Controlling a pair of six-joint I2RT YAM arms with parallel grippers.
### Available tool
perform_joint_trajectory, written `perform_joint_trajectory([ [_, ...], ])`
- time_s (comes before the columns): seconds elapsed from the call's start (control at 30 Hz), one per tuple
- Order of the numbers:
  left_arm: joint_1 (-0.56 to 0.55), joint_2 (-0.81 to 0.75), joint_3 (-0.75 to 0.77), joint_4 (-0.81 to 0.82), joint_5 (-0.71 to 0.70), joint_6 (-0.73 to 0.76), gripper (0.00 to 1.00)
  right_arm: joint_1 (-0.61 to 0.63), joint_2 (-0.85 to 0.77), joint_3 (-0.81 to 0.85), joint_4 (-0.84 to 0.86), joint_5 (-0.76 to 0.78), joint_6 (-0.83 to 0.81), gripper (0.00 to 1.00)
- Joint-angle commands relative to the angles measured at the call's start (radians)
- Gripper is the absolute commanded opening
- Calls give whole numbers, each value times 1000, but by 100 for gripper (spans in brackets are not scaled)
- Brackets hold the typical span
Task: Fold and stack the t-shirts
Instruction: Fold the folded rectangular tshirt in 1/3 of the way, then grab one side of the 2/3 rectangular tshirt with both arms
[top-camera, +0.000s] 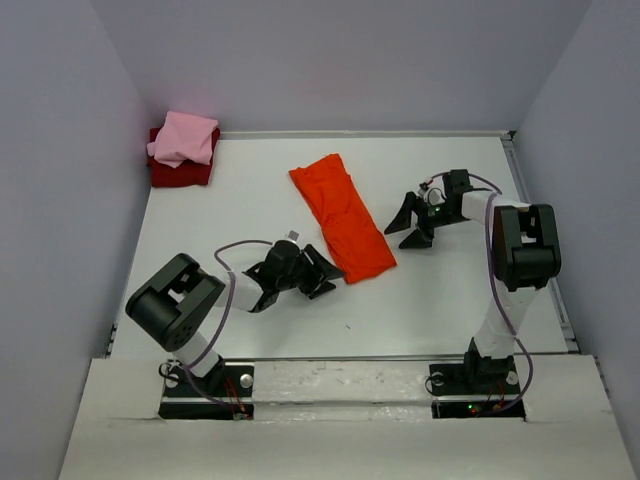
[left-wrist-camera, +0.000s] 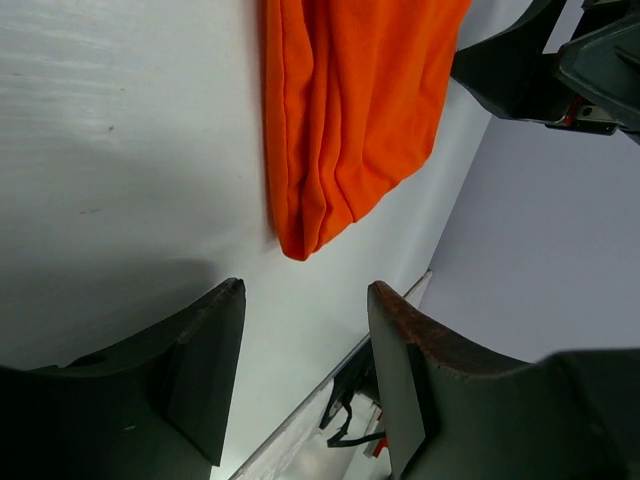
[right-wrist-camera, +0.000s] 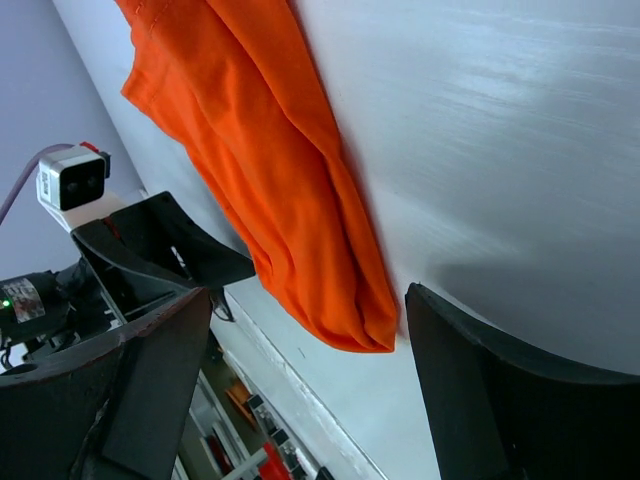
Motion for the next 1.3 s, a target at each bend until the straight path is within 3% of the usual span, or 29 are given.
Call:
perform_joint_trajectory([
  [0.0,-29,65,75,92,-29,-6,61,-8,8,-19,84,-32,19,83],
  [0.3,-48,174,89,207,-73,-49,57,-8,2,-112,170,-35,62,82],
  [0.7,-58,220,98,212,-81,-32,55,-8,12,-205,263,-52,108,79],
  [1.03,-61,254,125,212,-73,-29,54,1,-12,-237,188,22,67,72],
  [1.07,-61,258,128,212,-72,-29,54,1,-15,-238,179,31,63,69],
  [1.2,-61,275,141,214,-66,-26,53,1,-7,-245,173,40,65,24],
  [1.23,-61,280,144,214,-63,-26,53,1,-3,-243,170,40,63,8],
  [1.27,-61,281,147,214,-63,-25,53,1,0,-240,167,40,63,6],
])
